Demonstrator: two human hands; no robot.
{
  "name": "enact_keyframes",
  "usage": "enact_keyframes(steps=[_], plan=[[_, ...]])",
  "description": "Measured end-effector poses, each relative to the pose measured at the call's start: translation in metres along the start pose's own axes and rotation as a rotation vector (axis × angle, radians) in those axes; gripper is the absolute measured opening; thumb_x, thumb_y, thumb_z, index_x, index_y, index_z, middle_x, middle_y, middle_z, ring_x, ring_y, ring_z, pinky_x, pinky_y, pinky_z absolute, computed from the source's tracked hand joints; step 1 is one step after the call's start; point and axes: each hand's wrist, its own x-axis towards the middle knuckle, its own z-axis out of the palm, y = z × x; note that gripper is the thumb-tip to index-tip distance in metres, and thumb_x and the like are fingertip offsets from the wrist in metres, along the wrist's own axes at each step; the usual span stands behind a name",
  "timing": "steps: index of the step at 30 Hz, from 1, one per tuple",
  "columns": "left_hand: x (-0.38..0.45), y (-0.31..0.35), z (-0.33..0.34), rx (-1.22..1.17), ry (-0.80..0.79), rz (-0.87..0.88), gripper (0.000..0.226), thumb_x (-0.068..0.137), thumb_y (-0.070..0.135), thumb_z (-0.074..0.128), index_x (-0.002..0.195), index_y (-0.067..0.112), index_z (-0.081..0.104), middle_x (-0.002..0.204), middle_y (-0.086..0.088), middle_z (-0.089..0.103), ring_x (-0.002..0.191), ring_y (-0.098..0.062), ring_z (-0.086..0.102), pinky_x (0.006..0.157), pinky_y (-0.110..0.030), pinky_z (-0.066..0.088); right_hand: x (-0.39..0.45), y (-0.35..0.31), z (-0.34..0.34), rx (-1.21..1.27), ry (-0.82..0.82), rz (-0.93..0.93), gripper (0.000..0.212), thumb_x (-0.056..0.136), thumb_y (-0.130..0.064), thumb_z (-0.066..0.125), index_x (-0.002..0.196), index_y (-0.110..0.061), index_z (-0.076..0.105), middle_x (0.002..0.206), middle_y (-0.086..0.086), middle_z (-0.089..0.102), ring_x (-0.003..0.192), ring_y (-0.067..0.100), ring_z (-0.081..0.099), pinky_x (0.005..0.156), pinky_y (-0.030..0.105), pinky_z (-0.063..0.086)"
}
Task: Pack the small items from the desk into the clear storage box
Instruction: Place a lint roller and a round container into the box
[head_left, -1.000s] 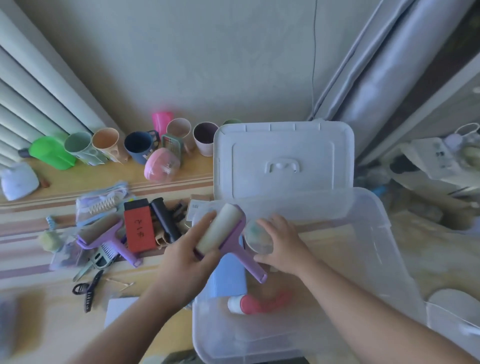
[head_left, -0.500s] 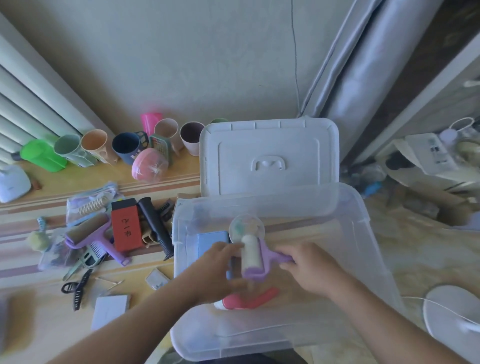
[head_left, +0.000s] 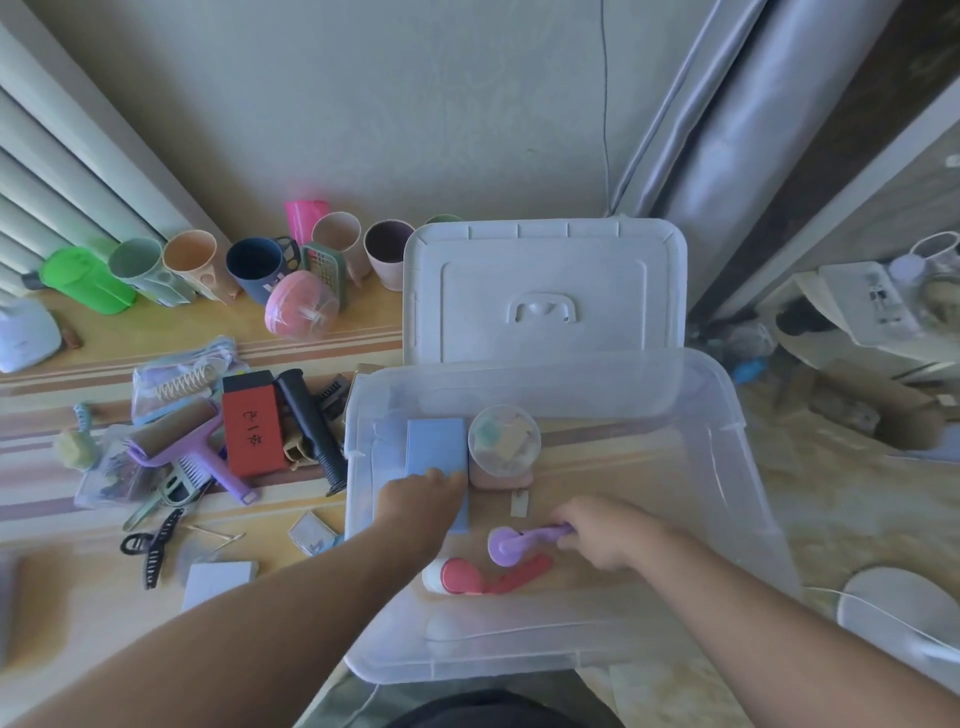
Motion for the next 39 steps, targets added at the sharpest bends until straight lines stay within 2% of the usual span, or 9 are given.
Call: enact_keyframes(steps=[12, 16, 20, 24, 26, 28, 31, 36, 39], plan=[[-0.002, -0.025, -0.012, -0.164, -0.15, 0.177, 0.035, 0.093, 0.007, 0.059, 0.126, 0.015, 0.055, 0.12, -0.013, 0.06, 0.109, -0.033, 0.06, 0.078, -0.036, 0.049, 0.031, -0.042, 0.019, -0.027, -0.01, -0.084, 0.011, 0.106, -0.033, 0.056, 0.096, -0.032, 0.056, 0.095, 0.001, 0.059, 0.089, 0.026, 0.054, 0.074, 0.036, 0.04], [-0.025, -0.008, -0.017, -0.14, -0.27, 0.179, 0.035, 0.093, 0.02, 0.067, 0.123, 0.011, 0.051, 0.115, -0.013, 0.061, 0.107, -0.033, 0.061, 0.078, -0.037, 0.051, 0.038, -0.061, 0.021, -0.021, -0.08, -0.137, 0.017, 0.104, -0.027, 0.057, 0.117, -0.022, 0.068, 0.106, 0.004, 0.068, 0.096, 0.027, 0.06, 0.081, 0.038, 0.047], [-0.056, -0.001, -0.018, -0.145, -0.29, 0.189, 0.052, 0.095, 0.027, 0.07, 0.13, 0.007, 0.038, 0.106, -0.013, 0.054, 0.108, -0.035, 0.061, 0.084, -0.043, 0.051, 0.04, -0.051, 0.029, 0.074, -0.083, -0.091, 0.013, 0.103, -0.02, 0.057, 0.093, -0.023, 0.064, 0.09, -0.002, 0.061, 0.091, 0.024, 0.057, 0.073, 0.035, 0.04], [-0.073, -0.005, -0.026, -0.181, -0.197, 0.261, 0.047, 0.103, 0.023, 0.058, 0.142, 0.018, 0.032, 0.077, 0.002, 0.016, 0.076, -0.021, 0.042, 0.093, -0.044, 0.05, 0.043, -0.053, 0.033, 0.09, -0.001, -0.067, 0.008, 0.103, -0.024, 0.058, 0.1, -0.021, 0.066, 0.089, -0.001, 0.06, 0.089, 0.024, 0.058, 0.074, 0.036, 0.043], [-0.073, -0.006, -0.025, -0.135, -0.177, 0.248, 0.053, 0.103, 0.015, 0.055, 0.147, 0.021, 0.026, 0.078, 0.002, 0.017, 0.065, -0.015, 0.028, 0.093, -0.044, 0.05, 0.047, -0.064, 0.033, 0.046, 0.072, -0.086, 0.01, 0.099, -0.024, 0.062, 0.089, -0.024, 0.061, 0.082, -0.002, 0.06, 0.087, 0.027, 0.061, 0.077, 0.039, 0.049], [-0.071, -0.006, -0.024, -0.067, -0.142, 0.204, 0.056, 0.099, 0.012, 0.057, 0.148, 0.017, 0.028, 0.102, -0.007, 0.038, 0.081, -0.02, 0.044, 0.088, -0.044, 0.052, 0.052, -0.073, 0.035, 0.011, 0.117, -0.114, 0.012, 0.096, -0.024, 0.064, 0.084, -0.024, 0.059, 0.086, 0.002, 0.066, 0.089, 0.03, 0.065, 0.076, 0.041, 0.053], [-0.064, -0.005, -0.018, 0.014, -0.101, 0.164, 0.053, 0.097, 0.024, 0.059, 0.144, 0.016, 0.035, 0.131, -0.014, 0.038, 0.117, -0.032, 0.047, 0.087, -0.039, 0.043, 0.056, -0.079, 0.043, 0.026, 0.136, -0.16, 0.009, 0.095, -0.024, 0.064, 0.096, -0.021, 0.072, 0.094, 0.003, 0.071, 0.095, 0.029, 0.068, 0.08, 0.041, 0.054], [-0.056, -0.013, 0.006, 0.127, -0.048, 0.326, 0.068, 0.102, 0.043, 0.048, 0.158, 0.046, 0.01, 0.125, -0.009, 0.051, 0.115, -0.032, 0.047, 0.086, -0.039, 0.034, 0.052, -0.073, 0.036, 0.098, 0.097, -0.12, 0.026, 0.086, -0.029, 0.077, 0.073, -0.025, 0.055, 0.081, 0.001, 0.058, 0.083, 0.026, 0.059, 0.071, 0.039, 0.045], [-0.059, -0.014, 0.016, 0.117, -0.017, 0.304, 0.045, 0.101, 0.034, 0.049, 0.145, 0.025, 0.042, 0.129, -0.009, 0.051, 0.114, -0.031, 0.046, 0.09, -0.041, 0.037, 0.048, -0.053, 0.03, 0.078, 0.121, -0.052, 0.035, 0.081, -0.042, 0.083, 0.109, -0.026, 0.069, 0.109, 0.003, 0.067, 0.101, 0.027, 0.063, 0.082, 0.036, 0.049]])
